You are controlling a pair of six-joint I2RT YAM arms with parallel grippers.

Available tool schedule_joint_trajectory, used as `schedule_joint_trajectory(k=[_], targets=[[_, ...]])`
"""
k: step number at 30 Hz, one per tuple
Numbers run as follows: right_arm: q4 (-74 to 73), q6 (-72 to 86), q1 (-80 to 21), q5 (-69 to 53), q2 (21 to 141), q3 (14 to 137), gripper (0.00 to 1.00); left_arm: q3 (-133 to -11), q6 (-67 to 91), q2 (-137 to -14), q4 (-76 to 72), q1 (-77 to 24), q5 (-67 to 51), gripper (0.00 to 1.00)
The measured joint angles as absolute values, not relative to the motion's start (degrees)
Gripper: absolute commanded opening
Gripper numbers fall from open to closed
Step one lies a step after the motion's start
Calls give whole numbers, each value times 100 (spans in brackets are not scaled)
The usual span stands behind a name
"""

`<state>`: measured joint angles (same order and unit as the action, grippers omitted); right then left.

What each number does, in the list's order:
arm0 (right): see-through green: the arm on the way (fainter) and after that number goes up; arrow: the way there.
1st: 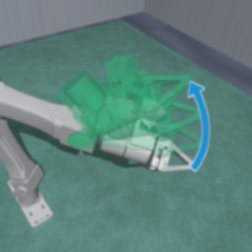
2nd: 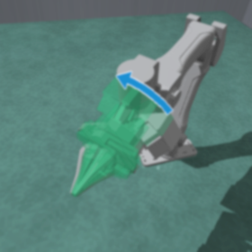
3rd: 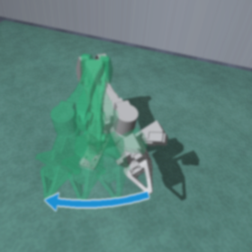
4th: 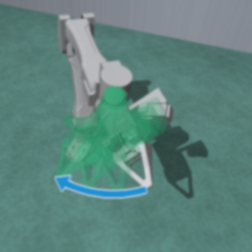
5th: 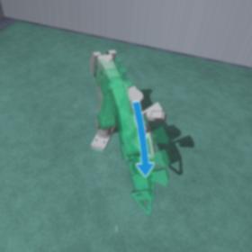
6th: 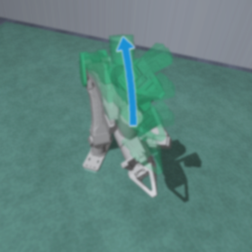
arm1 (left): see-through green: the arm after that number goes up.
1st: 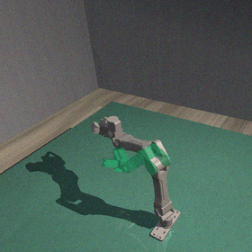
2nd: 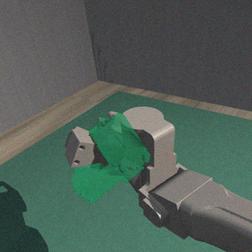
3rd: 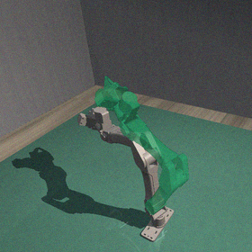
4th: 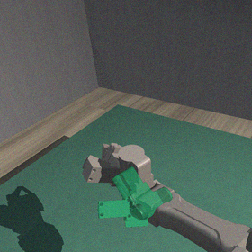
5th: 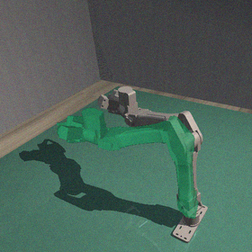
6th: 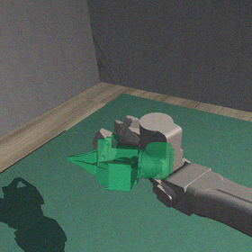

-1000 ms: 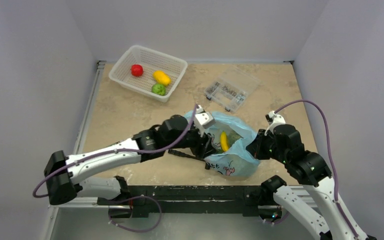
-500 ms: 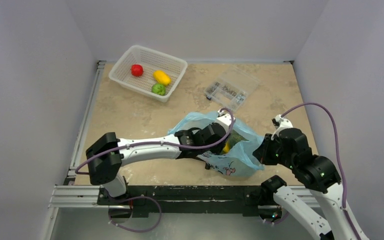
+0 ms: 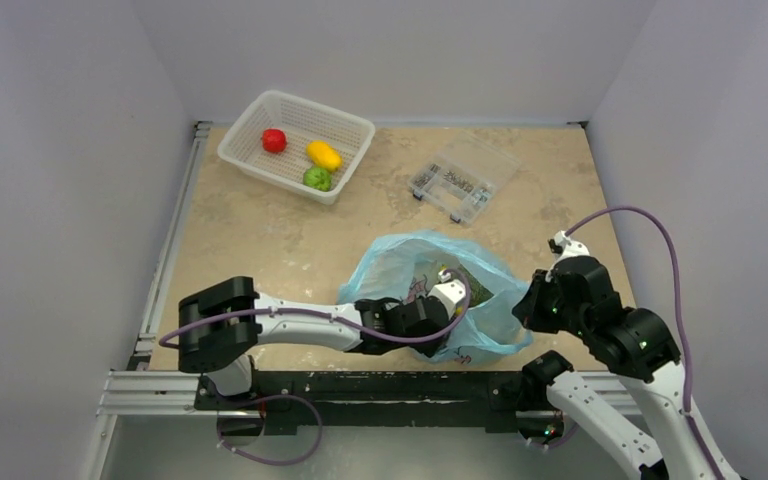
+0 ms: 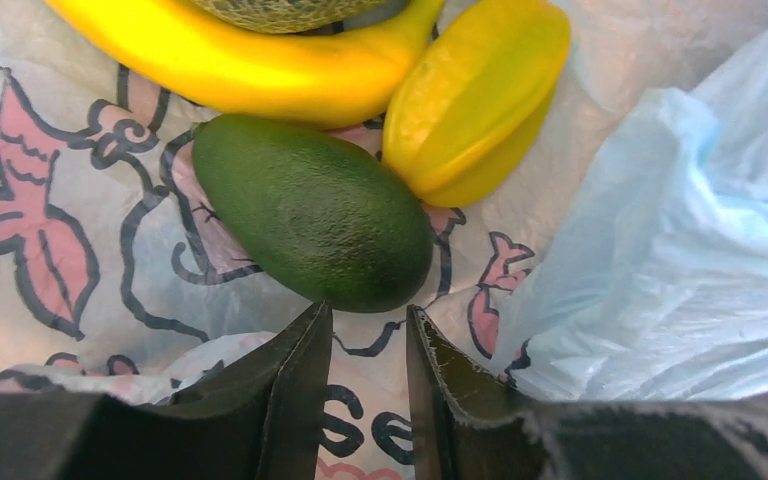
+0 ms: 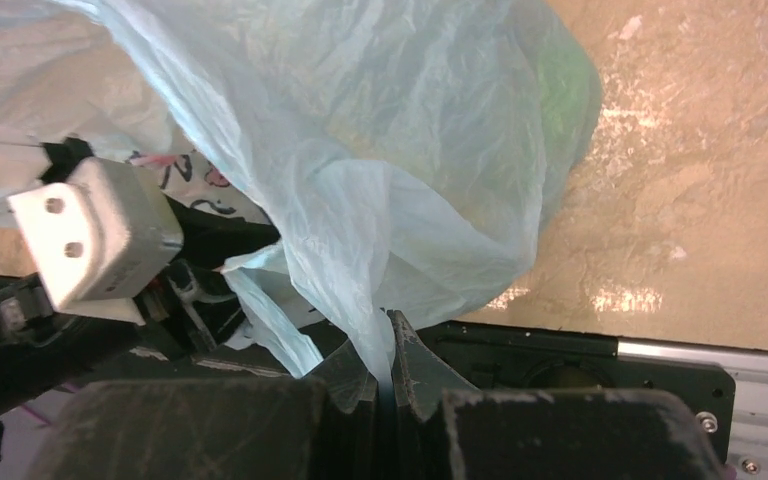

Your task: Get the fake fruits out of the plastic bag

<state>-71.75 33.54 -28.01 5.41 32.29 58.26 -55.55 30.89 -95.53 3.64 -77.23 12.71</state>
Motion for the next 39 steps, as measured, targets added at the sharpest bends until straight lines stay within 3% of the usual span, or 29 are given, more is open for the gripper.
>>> schedule_joint_trajectory(k=[9, 19, 25, 33, 39], targets=[[-7282, 3562, -2801, 607, 3236, 5551, 0, -5583, 3107, -9327, 637, -7531, 1500, 51], [-7323, 3514, -2799, 718, 3218, 5623, 0, -5878, 3452, -8906, 836, -6687, 1188, 48], [-7303, 3430, -2801, 797, 3201, 5623, 0, -6692, 3551, -9590, 1048, -6578, 921, 49], [-7199, 3378, -2801, 801, 3048, 5623, 0, -7345, 3942, -10442, 1406, -6580, 1280, 41], [-7157, 3354, -2801, 801, 2919, 5616, 0, -7382, 4272, -10704, 1559, -6573, 1555, 51]])
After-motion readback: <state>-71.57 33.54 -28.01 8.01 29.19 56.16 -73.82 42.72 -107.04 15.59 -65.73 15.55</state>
